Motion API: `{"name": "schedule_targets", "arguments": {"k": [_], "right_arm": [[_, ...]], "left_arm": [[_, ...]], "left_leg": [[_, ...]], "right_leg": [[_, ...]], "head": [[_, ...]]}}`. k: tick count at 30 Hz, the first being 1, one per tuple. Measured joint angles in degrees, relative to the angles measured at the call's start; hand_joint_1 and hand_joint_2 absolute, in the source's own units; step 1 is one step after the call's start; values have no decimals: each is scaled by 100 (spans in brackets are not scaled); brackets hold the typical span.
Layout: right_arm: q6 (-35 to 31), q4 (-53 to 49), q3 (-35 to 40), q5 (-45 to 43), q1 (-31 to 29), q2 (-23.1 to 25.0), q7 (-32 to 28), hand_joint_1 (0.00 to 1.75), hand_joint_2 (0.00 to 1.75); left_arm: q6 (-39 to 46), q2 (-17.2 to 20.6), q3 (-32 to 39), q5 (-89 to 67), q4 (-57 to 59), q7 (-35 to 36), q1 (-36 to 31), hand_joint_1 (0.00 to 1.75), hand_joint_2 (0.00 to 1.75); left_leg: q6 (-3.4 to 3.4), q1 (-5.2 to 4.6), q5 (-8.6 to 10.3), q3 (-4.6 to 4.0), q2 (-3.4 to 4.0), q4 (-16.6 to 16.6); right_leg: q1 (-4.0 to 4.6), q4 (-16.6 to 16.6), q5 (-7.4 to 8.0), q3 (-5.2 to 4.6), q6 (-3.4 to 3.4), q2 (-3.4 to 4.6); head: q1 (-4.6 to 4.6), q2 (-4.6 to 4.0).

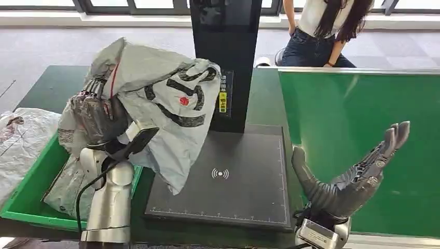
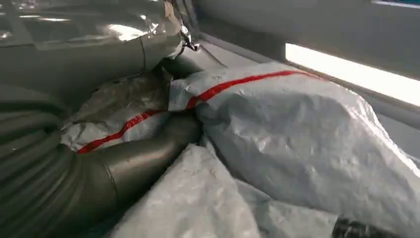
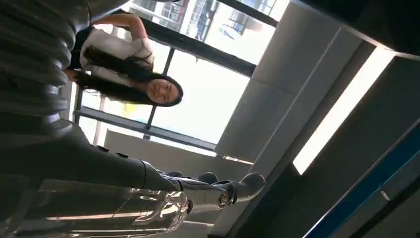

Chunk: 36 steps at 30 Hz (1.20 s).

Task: Moved the parcel from conveyor to table for the left to box.

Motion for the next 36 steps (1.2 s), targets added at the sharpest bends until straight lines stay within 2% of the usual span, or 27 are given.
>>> {"name": "schedule_targets", "arguments": {"k": [9,14,18,27,32,36], "right_arm": [[0,0,-4,-68,-1,0,0,0,175],[0,0,-4,-105,-2,0,0,0,175],[0,0,-7,-116,0,0,0,0,175],[0,-46,-57,-103,105,0,-2,0,175],[0,-46,-57,-101,106,0,-2,0,175],[0,-46,-57,-90,105,0,-2,0,175]], "left_arm": [[0,-20,710,-59,-28,-153,-206,175,175],[-2,-13,1141,-466,145,403,-471,175,175],[-9,164,1882,-715,833,848,-857,175,175],[-9,596,3548,-1427,2187,1217,-1503,175,175],[-7,686,4180,-1382,2428,993,-1593,175,175],[-7,699,4430,-1377,2494,894,-1608,175,175]], "left_leg": [[1,0,1,-2,-1,0],[1,0,1,-4,-2,0],[-5,0,4,0,2,-1],[-13,1,9,-5,2,-2],[-13,1,9,-6,1,-1],[-13,0,9,-6,-1,-1]], "right_leg": [[0,0,0,1,0,-1],[0,0,0,1,0,-2],[4,0,4,-2,-6,2],[9,3,4,-5,-8,2],[5,2,4,-7,-7,2],[5,2,4,-6,-7,1]], "head": [[0,0],[0,0],[-2,0],[0,0],[0,0],[0,0]]}}
